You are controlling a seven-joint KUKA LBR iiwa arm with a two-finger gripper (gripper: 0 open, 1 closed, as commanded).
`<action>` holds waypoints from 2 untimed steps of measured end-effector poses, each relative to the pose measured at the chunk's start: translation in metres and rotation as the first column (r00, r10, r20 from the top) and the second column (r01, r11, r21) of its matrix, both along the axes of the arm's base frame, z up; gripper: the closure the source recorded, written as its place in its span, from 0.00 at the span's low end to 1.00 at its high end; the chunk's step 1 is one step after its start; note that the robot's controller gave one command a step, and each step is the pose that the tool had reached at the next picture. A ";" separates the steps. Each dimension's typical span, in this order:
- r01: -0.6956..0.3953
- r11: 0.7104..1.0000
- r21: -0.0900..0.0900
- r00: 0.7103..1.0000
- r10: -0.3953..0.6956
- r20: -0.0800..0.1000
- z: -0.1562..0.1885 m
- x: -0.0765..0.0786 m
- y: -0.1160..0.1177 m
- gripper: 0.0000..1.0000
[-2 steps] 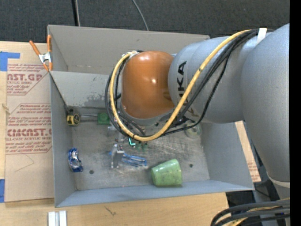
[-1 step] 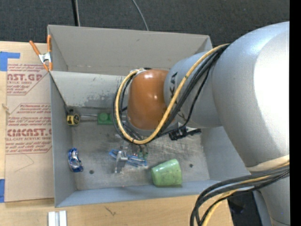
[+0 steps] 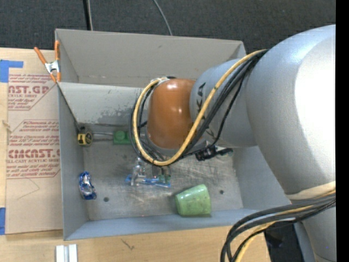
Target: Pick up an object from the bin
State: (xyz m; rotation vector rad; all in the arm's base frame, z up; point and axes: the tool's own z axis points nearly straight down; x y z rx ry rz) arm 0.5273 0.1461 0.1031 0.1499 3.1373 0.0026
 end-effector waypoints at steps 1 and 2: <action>-0.002 1.000 0.001 1.000 0.002 0.005 0.063 0.005 0.000 1.00; -0.005 1.000 0.002 1.000 0.005 0.008 0.139 0.000 0.015 1.00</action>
Offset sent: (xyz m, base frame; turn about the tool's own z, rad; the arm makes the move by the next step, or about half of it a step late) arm 0.0038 -0.0010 0.0596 -0.0008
